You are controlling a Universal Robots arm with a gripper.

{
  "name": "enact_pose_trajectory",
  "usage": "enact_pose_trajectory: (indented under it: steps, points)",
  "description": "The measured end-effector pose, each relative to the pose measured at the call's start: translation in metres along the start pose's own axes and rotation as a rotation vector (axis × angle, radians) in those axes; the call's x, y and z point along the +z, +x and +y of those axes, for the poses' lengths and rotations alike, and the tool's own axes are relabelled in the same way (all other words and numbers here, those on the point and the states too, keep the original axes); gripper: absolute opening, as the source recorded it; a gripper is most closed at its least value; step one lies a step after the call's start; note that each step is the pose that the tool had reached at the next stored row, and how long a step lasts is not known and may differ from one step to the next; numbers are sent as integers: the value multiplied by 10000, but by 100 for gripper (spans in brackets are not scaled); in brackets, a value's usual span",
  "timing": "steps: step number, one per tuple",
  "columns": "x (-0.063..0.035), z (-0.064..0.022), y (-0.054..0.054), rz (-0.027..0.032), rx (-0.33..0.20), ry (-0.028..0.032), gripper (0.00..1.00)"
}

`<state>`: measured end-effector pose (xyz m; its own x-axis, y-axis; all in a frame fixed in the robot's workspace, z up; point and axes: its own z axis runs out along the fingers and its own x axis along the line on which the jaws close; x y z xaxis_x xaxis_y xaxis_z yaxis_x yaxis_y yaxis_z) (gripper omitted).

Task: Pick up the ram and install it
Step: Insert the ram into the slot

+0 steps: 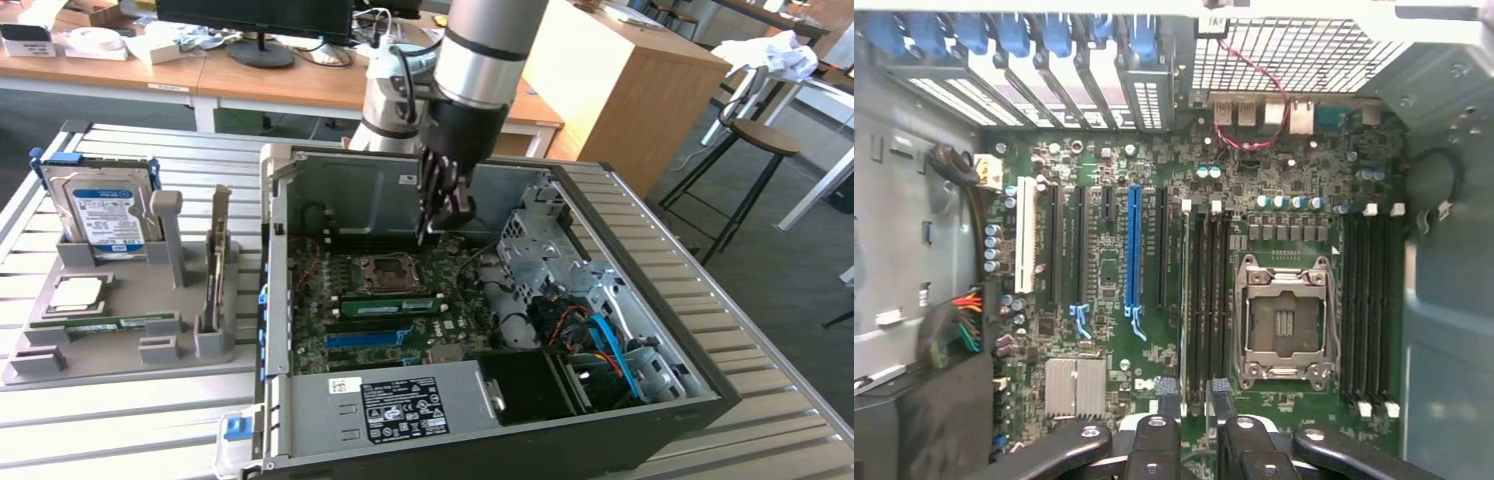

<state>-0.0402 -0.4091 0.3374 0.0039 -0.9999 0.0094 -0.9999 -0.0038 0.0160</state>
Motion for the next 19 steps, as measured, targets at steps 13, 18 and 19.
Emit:
enact_pose_trajectory:
  steps: [13,18,19]
  points:
    - [-237,4,2,-2,0,1,25]
    - [-238,4,2,0,0,0,25]
    - [-238,4,2,-1,0,0,25]
